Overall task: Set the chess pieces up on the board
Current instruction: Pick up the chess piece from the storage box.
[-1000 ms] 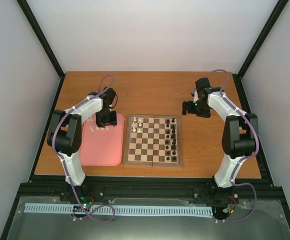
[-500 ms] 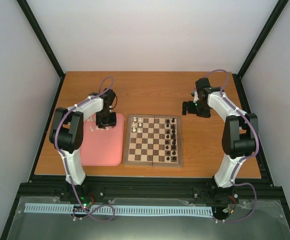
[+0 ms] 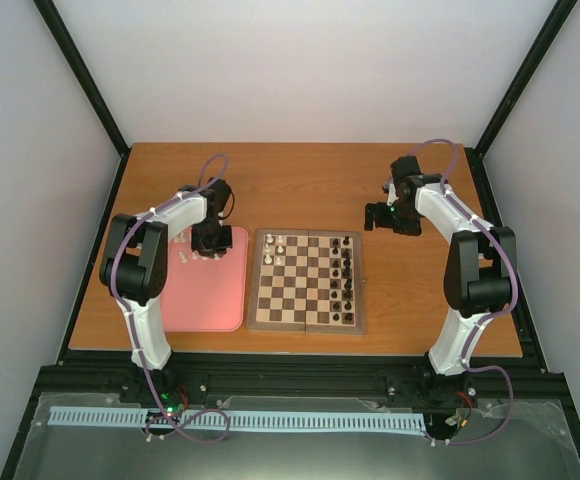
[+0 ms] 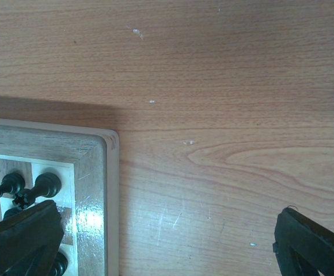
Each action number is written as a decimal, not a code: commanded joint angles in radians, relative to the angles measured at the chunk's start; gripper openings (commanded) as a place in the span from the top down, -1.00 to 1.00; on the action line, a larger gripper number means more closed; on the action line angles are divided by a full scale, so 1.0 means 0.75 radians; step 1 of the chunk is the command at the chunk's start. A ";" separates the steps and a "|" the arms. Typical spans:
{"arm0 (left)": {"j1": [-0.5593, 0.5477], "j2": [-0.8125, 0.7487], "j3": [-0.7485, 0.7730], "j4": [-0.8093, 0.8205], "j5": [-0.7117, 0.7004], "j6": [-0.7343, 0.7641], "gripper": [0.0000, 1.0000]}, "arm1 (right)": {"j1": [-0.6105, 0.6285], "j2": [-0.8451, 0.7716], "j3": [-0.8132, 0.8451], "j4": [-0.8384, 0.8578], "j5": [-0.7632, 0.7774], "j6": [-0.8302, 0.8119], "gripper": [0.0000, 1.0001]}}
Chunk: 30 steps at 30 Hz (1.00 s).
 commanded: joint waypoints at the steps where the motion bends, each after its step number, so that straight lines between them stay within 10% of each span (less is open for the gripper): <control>1: 0.017 0.011 0.025 0.011 -0.017 0.011 0.69 | -0.013 0.014 0.032 -0.006 0.008 -0.009 -1.00; 6: 0.017 -0.002 0.020 -0.003 -0.025 0.017 0.98 | -0.013 0.016 0.030 -0.006 0.004 -0.007 -1.00; 20: -0.011 -0.240 0.102 -0.229 0.095 0.061 0.98 | -0.013 0.009 0.024 -0.017 0.006 0.003 -1.00; 30: -0.322 -0.298 0.142 -0.318 0.230 0.019 0.98 | -0.013 0.018 0.065 -0.061 0.055 -0.009 -1.00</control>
